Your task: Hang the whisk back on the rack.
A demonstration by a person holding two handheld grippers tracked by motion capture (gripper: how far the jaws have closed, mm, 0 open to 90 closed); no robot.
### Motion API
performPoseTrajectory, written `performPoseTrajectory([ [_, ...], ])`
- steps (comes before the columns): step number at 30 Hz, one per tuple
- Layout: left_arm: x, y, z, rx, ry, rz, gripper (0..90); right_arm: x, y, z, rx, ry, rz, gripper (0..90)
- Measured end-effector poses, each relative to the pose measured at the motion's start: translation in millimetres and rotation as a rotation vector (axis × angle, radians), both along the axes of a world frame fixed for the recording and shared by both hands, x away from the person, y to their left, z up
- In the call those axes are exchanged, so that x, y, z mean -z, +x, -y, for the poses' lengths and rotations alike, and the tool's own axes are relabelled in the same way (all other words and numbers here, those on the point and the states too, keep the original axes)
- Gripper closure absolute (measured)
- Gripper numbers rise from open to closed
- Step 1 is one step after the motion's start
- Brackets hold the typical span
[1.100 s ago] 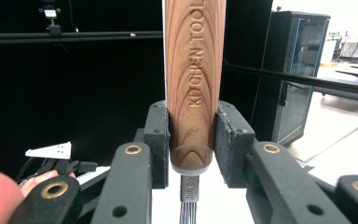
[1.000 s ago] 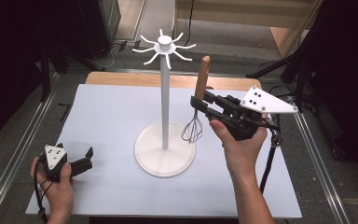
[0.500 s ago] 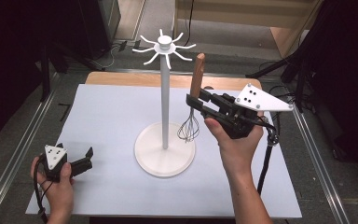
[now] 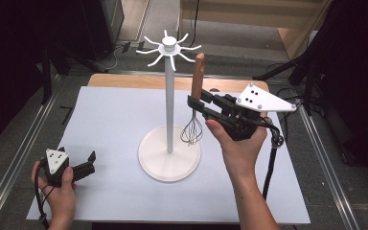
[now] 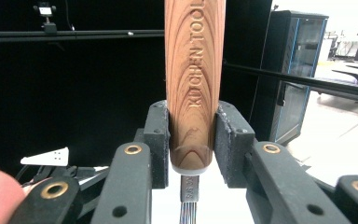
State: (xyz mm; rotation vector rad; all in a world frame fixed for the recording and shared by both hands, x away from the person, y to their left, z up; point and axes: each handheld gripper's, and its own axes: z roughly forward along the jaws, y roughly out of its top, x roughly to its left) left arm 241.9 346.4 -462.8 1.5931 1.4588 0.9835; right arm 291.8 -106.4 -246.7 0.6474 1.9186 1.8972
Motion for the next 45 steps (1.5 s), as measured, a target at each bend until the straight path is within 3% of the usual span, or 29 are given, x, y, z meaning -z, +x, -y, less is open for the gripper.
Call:
performPoseTrajectory([
  [45, 0.1, 0.0, -0.2, -0.001, -0.008, 0.001, 0.0, 3.0, 9.7, -15.6, 0.006, 0.001, 0.007, 70.6],
])
